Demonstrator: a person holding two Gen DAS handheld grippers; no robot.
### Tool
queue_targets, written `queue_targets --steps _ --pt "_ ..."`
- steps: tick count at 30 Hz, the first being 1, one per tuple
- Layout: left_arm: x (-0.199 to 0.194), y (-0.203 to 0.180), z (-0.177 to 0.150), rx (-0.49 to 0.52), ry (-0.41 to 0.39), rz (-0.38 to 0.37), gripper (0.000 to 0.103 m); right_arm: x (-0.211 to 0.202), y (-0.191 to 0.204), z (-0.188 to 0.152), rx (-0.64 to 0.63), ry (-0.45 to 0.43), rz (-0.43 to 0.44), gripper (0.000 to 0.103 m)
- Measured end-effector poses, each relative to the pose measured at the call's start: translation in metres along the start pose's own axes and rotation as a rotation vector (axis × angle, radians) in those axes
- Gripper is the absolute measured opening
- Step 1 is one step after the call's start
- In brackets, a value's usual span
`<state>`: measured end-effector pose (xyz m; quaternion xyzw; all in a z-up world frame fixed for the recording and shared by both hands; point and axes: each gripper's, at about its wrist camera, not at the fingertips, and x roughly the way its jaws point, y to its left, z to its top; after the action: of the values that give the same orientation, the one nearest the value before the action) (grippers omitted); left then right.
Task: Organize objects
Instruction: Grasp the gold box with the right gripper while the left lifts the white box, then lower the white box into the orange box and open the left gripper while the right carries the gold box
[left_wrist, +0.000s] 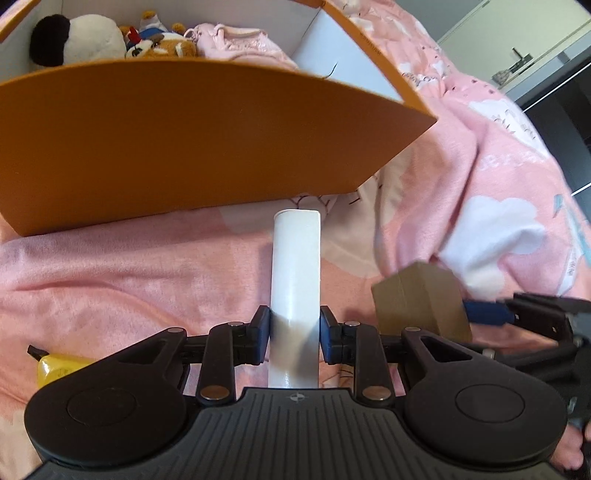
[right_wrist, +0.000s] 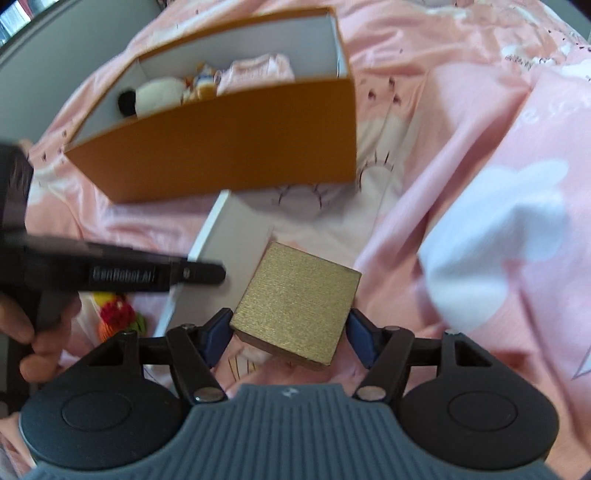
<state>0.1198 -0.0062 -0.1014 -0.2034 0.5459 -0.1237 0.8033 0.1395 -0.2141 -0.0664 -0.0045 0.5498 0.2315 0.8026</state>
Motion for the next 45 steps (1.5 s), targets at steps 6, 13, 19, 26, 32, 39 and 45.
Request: queue_targets --steps 6,13,19,26,32,39,45 --pt "-0.044 -0.002 0.014 -0.04 -0.082 -0.111 0.03 -0.029 0.0 0.027 -0.035 -0.079 0.015 0.068" --pt "-0.096 -0.017 0.058 -0.013 -0.201 -0.211 0.03 -0.067 -0.001 0.061 -0.088 -0.195 0.011 0.068" --pt "-0.101 -0.027 0.112 -0.014 -0.276 -0.201 0.03 -0.081 -0.007 0.094 -0.096 -0.277 0.016 0.068" --pt "-0.06 -0.012 0.167 -0.126 -0.271 -0.219 0.03 -0.089 -0.023 0.136 -0.094 -0.336 -0.013 0.068" --pt "-0.004 0.002 0.198 -0.181 -0.189 -0.19 0.03 -0.066 -0.033 0.162 -0.098 -0.317 -0.034 0.068" --pt "0.041 0.014 0.217 -0.276 -0.135 -0.187 0.03 -0.034 -0.045 0.174 -0.082 -0.264 -0.013 0.068" --pt "0.061 0.026 0.222 -0.29 -0.089 -0.156 0.031 -0.015 -0.048 0.18 -0.089 -0.231 -0.013 0.068"
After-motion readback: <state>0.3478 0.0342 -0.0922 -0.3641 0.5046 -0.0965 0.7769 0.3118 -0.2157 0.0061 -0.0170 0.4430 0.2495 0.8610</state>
